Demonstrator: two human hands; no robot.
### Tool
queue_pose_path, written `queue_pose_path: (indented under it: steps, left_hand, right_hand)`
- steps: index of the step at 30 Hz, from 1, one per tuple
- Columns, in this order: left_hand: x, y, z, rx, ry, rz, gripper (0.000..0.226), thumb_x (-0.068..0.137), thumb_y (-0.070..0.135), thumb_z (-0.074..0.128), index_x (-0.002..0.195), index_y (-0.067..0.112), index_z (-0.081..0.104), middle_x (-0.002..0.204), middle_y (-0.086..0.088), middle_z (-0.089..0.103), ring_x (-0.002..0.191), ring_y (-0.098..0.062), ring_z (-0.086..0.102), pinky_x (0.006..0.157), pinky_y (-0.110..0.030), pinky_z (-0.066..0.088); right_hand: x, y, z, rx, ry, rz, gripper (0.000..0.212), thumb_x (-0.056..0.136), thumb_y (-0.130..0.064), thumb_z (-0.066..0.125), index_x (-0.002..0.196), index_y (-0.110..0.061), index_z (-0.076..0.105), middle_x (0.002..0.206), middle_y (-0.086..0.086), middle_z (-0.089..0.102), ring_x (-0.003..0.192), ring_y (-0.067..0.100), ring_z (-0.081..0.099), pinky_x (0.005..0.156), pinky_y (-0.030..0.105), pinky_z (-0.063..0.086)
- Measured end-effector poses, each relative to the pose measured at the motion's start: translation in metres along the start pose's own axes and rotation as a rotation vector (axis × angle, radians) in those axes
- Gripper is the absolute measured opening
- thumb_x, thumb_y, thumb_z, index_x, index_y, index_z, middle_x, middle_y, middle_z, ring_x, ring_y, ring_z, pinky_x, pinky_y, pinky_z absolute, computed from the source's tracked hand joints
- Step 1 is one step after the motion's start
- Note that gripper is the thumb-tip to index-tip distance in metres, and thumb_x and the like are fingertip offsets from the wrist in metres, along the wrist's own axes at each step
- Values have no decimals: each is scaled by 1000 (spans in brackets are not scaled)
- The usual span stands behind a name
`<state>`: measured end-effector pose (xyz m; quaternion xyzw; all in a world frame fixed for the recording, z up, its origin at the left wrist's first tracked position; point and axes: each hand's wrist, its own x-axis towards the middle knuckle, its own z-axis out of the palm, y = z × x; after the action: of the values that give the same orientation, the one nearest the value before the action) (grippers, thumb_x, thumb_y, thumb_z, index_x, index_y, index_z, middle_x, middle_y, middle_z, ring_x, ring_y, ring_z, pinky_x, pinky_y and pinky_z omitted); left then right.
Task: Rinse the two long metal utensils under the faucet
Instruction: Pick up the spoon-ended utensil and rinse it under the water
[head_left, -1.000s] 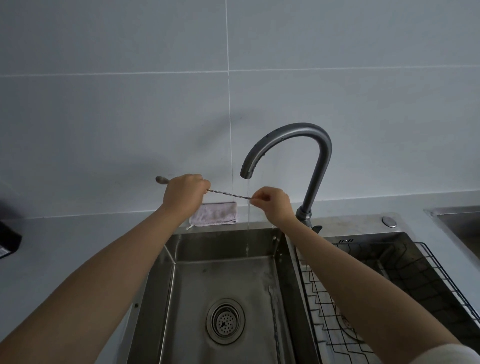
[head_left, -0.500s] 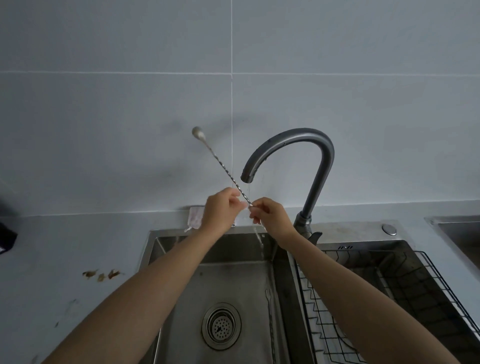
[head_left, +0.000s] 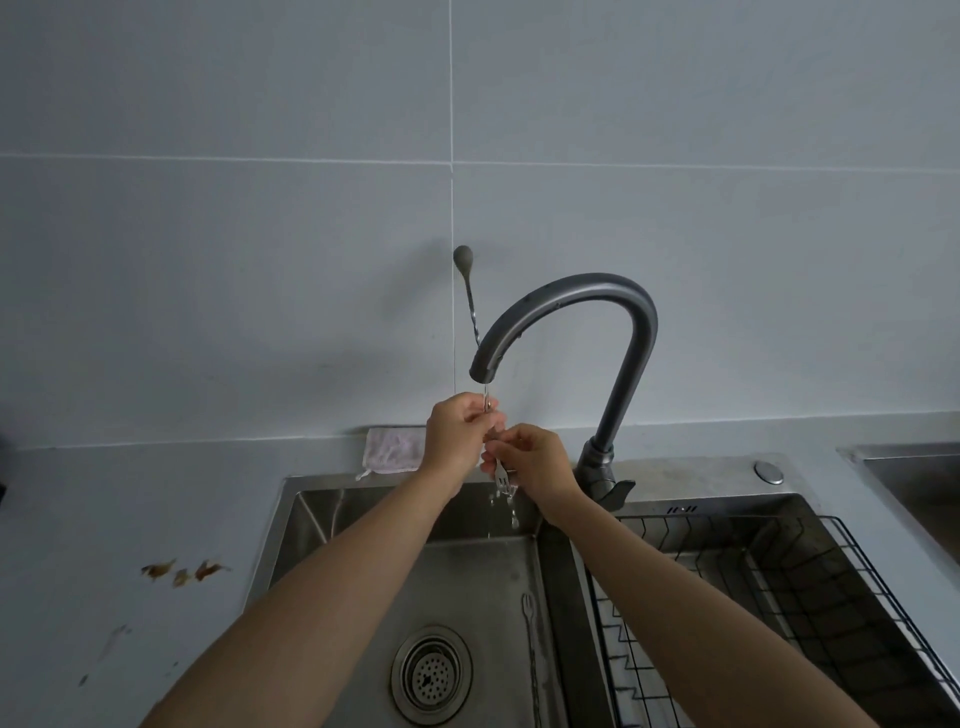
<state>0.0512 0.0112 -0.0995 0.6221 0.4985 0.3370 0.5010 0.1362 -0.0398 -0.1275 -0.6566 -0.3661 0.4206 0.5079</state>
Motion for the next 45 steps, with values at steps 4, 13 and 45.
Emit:
queue_pose_path:
  steps: [4,13,45]
  left_hand:
    - [0,-2,-3,73,11,72,17,91,8,51,98,-3,61,94,-17,67,79,-21,62,82,-32,52]
    - [3,-1,-14,174,-23,170,6,85,7,59,84,2,58,88,-24,67,78,-31,64,78,-38,56]
    - [-10,-12,-26,202,-166,90,17,85,3,58,100,-5,63,97,-22,67,78,-27,62,80,-38,54]
  right_hand:
    - [1,0,3,-122,4,3,19,87,-10,61,69,-16,59,72,8,66,76,30,63,78,39,54]
    - [7,-14,-4,-125,-47,-66,16,84,-9,65,98,-6,58,80,-3,65,79,18,62,82,34,54]
    - [14,-37,9,-135,14,-151,7,92,-9,51,91,-3,55,67,0,57,61,11,55,56,13,47]
